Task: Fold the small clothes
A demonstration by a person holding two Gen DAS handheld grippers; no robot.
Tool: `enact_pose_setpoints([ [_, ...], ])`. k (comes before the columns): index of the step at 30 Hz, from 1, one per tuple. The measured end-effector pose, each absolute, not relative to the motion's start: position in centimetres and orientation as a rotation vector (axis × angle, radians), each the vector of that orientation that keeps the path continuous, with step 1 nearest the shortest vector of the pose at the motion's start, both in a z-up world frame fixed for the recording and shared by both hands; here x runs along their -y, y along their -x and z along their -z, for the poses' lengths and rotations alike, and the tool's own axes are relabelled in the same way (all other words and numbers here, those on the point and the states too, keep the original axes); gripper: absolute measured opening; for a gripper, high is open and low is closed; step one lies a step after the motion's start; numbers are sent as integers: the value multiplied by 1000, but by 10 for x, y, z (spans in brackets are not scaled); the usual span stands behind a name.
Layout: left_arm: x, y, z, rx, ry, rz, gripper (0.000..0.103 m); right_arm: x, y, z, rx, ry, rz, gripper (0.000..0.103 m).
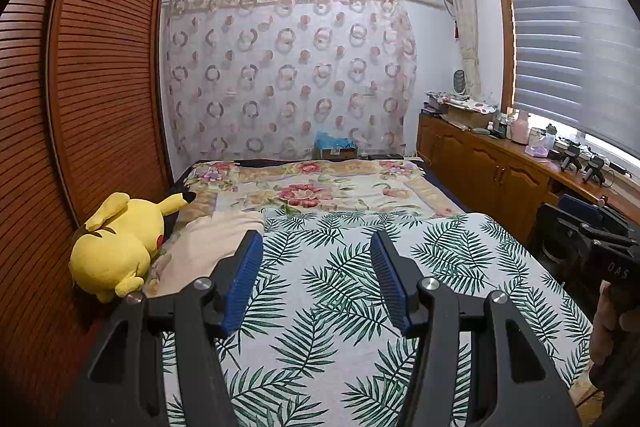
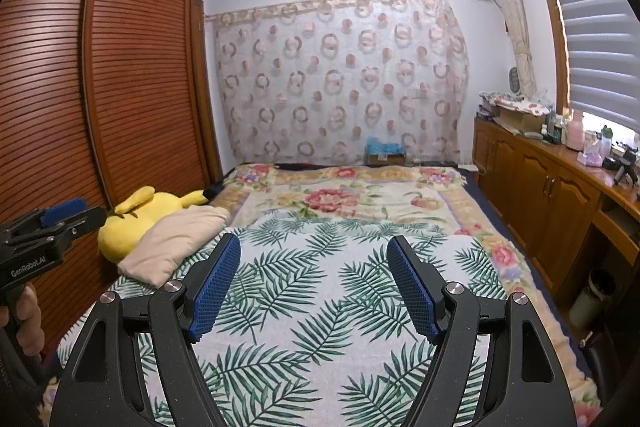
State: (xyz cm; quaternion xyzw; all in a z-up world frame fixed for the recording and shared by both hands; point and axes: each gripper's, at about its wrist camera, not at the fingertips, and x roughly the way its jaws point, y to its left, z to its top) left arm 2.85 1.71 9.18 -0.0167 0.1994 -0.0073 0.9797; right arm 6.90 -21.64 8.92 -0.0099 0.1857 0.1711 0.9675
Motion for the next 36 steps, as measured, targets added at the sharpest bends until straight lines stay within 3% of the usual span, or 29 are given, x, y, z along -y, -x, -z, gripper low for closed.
enact_pose_setpoints([
  [36, -23, -28, -91, -399, 31, 12, 55, 218, -69, -90, -375, 20, -346, 78],
])
